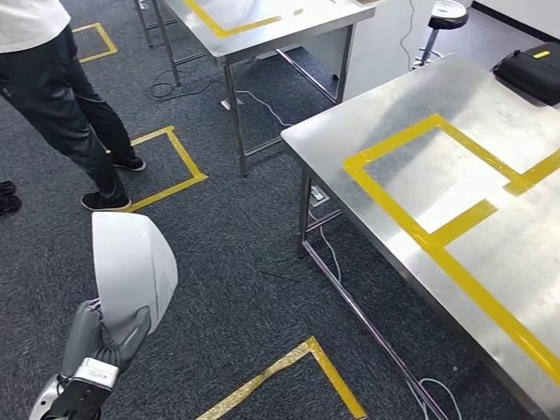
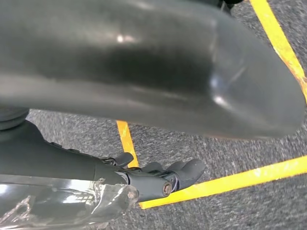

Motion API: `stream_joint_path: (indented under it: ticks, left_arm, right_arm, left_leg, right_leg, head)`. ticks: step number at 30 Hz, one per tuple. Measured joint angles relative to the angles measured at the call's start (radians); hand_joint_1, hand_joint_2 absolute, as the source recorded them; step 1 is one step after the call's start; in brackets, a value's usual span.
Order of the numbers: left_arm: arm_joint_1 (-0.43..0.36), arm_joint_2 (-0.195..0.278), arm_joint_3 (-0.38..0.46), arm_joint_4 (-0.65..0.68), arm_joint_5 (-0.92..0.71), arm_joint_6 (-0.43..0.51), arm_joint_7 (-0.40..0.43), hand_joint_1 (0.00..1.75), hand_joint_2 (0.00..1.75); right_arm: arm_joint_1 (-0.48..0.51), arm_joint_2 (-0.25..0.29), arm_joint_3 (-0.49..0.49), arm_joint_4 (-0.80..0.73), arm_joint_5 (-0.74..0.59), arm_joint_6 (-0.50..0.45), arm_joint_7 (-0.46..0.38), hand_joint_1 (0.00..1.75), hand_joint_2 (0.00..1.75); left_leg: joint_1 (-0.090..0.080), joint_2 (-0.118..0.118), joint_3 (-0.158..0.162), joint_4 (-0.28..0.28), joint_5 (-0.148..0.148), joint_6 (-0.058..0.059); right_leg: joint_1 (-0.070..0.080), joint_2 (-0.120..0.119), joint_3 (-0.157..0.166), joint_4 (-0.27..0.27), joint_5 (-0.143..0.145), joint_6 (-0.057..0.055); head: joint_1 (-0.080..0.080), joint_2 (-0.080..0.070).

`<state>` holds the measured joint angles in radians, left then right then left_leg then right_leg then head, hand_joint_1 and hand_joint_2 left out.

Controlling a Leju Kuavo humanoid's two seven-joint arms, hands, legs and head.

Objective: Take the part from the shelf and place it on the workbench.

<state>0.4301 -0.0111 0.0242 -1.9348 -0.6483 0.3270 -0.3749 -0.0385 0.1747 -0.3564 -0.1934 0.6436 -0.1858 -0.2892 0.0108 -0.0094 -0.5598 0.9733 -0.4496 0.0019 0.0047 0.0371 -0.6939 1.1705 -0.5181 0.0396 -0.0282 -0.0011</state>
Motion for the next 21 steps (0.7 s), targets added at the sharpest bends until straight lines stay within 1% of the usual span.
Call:
stream_joint_path:
  ticks: [1,2,3,4,5,6,7,8,9,10,11,12,13,14,15,16,17,18,19,20,21]
  left_arm:
    - [0.001,0.0,0.0,0.0,0.0,0.0,0.0,1.68,1.75]
    - [0.001,0.0,0.0,0.0,0.0,0.0,0.0,1.68,1.75]
    - [0.001,-0.001,0.0,0.0,0.001,-0.001,0.0,1.68,1.75]
    - [0.001,-0.001,0.0,0.0,0.002,-0.002,0.0,1.68,1.75]
    - [0.001,-0.001,0.001,0.0,0.003,-0.002,0.0,1.68,1.75]
    - [0.001,-0.002,0.001,0.0,0.005,-0.002,0.0,1.68,1.75]
    - [0.001,-0.001,0.001,0.0,0.006,-0.002,0.0,1.68,1.75]
    - [0.001,-0.001,0.001,0.0,0.006,-0.003,0.0,1.68,1.75]
    - [0.001,-0.001,0.001,0.0,0.006,-0.004,0.001,1.68,1.75]
    - [0.001,-0.001,0.001,0.0,0.006,-0.006,0.001,1.68,1.75]
    - [0.0,-0.001,0.0,0.0,0.006,-0.008,0.001,1.68,1.75]
    - [-0.001,-0.002,0.0,0.0,0.006,-0.011,0.001,1.68,1.75]
    - [-0.001,-0.002,0.0,0.0,0.006,-0.013,0.001,1.68,1.75]
    - [-0.002,-0.002,0.0,0.0,0.006,-0.014,0.001,1.68,1.75]
    - [-0.001,-0.002,0.0,0.0,0.006,-0.014,0.001,1.68,1.75]
    - [0.0,-0.003,0.001,0.0,0.006,-0.015,0.001,1.68,1.75]
    - [0.001,-0.003,0.001,0.0,0.006,-0.016,0.001,1.68,1.75]
    - [0.002,-0.003,0.001,0.001,0.006,-0.016,0.001,1.68,1.75]
    - [0.002,-0.003,0.001,0.001,0.006,-0.017,0.001,1.68,1.75]
    - [0.002,-0.003,0.0,0.001,0.005,-0.017,0.001,1.68,1.75]
    - [0.001,-0.003,0.0,0.001,0.003,-0.017,0.001,1.68,1.75]
  right_arm:
    - [-0.002,0.0,0.0,0.0,0.0,0.0,0.0,0.0,0.0]
    - [-0.002,0.0,-0.001,0.0,0.0,0.0,0.0,0.0,0.0]
    - [-0.002,0.0,-0.001,0.0,-0.001,0.0,0.0,0.0,0.0]
    - [0.0,0.0,-0.002,0.0,-0.001,0.0,0.0,0.0,0.0]
    - [0.001,0.0,-0.002,0.0,-0.001,-0.001,0.0,0.0,0.0]
    - [0.002,0.001,-0.002,0.0,-0.001,-0.001,0.0,0.0,0.0]
    - [0.001,0.002,-0.002,0.0,-0.001,0.0,0.0,0.0,0.0]
    - [-0.001,0.003,-0.002,0.0,-0.001,0.0,0.0,0.0,0.0]
    - [-0.003,0.005,-0.002,0.0,-0.001,0.001,0.0,0.0,0.0]
    - [-0.004,0.005,-0.002,0.0,0.0,0.001,0.001,0.0,0.0]
    - [-0.006,0.005,-0.002,0.0,0.0,0.002,0.001,0.0,0.0]
    - [-0.006,0.005,-0.002,0.0,0.0,0.002,0.001,0.0,0.0]
    - [-0.006,0.005,-0.002,0.0,0.0,0.002,0.001,0.0,0.0]
    - [-0.007,0.005,-0.002,0.0,0.0,0.002,0.001,0.0,0.0]
    - [-0.008,0.005,-0.002,0.0,0.0,0.001,0.002,0.0,0.0]
    - [-0.008,0.005,-0.002,0.0,0.0,0.001,0.002,0.0,0.0]
    - [-0.009,0.005,-0.002,0.0,0.001,0.0,0.002,0.0,0.0]
    - [-0.008,0.005,-0.002,0.0,0.001,0.0,0.002,0.0,0.0]
    - [-0.008,0.005,-0.002,0.0,0.001,0.0,0.002,0.0,0.0]
    - [-0.007,0.005,-0.002,0.0,0.001,-0.001,0.002,0.0,0.0]
    - [-0.007,0.005,-0.002,0.0,0.001,-0.001,0.002,0.0,0.0]
  left_leg:
    - [0.0,0.015,0.003,0.0,-0.003,0.001]
    - [0.0,0.029,0.007,0.0,-0.007,0.0]
    - [0.002,0.043,0.013,0.0,-0.012,-0.003]
    - [0.005,0.055,0.021,0.0,-0.018,-0.007]
    - [0.009,0.066,0.03,0.0,-0.025,-0.013]
    - [0.011,0.075,0.039,0.001,-0.032,-0.021]
    - [0.01,0.084,0.046,0.005,-0.04,-0.03]
    - [0.008,0.091,0.051,0.008,-0.046,-0.037]
    - [0.005,0.097,0.054,0.009,-0.05,-0.043]
    - [0.003,0.104,0.057,0.009,-0.052,-0.047]
    - [0.004,0.109,0.06,0.006,-0.054,-0.049]
    - [0.007,0.102,0.061,0.009,-0.062,-0.052]
    - [0.009,0.085,0.053,0.03,-0.078,-0.054]
    - [0.011,0.063,0.032,0.072,-0.104,-0.056]
    - [0.01,0.039,0.0,0.135,-0.135,-0.055]
    - [0.009,0.026,-0.039,0.206,-0.163,-0.053]
    - [0.008,0.021,-0.075,0.265,-0.179,-0.051]
    - [0.006,0.018,-0.099,0.295,-0.176,-0.048]
    - [0.005,0.015,-0.105,0.29,-0.154,-0.043]
    - [0.004,0.009,-0.093,0.25,-0.118,-0.037]
    - [0.004,-0.008,-0.069,0.19,-0.077,-0.03]
  right_leg:
    - [-0.002,-0.015,-0.033,0.065,-0.026,0.005]
    - [-0.006,-0.023,-0.058,0.114,-0.039,0.009]
    - [-0.01,-0.027,-0.066,0.131,-0.034,0.015]
    - [-0.015,-0.032,-0.055,0.107,-0.009,0.02]
    - [-0.02,-0.041,-0.026,0.05,0.027,0.026]
    - [-0.023,-0.063,0.009,-0.018,0.056,0.034]
    - [-0.025,-0.078,0.039,-0.074,0.078,0.034]
    - [-0.026,-0.089,0.057,-0.109,0.087,0.03]
    - [-0.024,-0.091,0.062,-0.12,0.085,0.022]
    - [-0.023,-0.078,0.06,-0.119,0.084,0.009]
    - [-0.022,-0.068,0.058,-0.117,0.082,0.0]
    - [-0.021,-0.057,0.058,-0.117,0.081,-0.007]
    - [-0.022,-0.047,0.059,-0.118,0.081,-0.015]
    - [-0.022,-0.036,0.06,-0.119,0.081,-0.021]
    - [-0.022,-0.025,0.06,-0.119,0.081,-0.025]
    - [-0.021,-0.014,0.06,-0.119,0.081,-0.028]
    - [-0.019,-0.001,0.06,-0.119,0.08,-0.03]
    - [-0.018,0.013,0.061,-0.119,0.08,-0.031]
    - [-0.016,0.028,0.062,-0.119,0.08,-0.032]
    - [-0.016,0.043,0.063,-0.119,0.081,-0.031]
    - [-0.016,0.057,0.064,-0.119,0.081,-0.03]
  head:
    - [0.001,0.0]
    - [0.001,0.0]
    - [0.001,0.0]
    - [0.001,0.0]
    - [0.001,0.0]
    - [0.002,0.0]
    - [0.004,0.0]
    - [0.005,0.0]
    - [0.004,0.0]
    - [0.004,0.0]
    - [0.001,0.0]
    - [-0.001,0.0]
    - [-0.002,0.0]
    - [-0.005,0.0]
    - [-0.008,0.0]
    - [-0.01,0.0]
    - [-0.011,0.0]
    - [-0.012,0.0]
    - [-0.012,0.0]
    - [-0.012,0.0]
    - [-0.012,0.0]
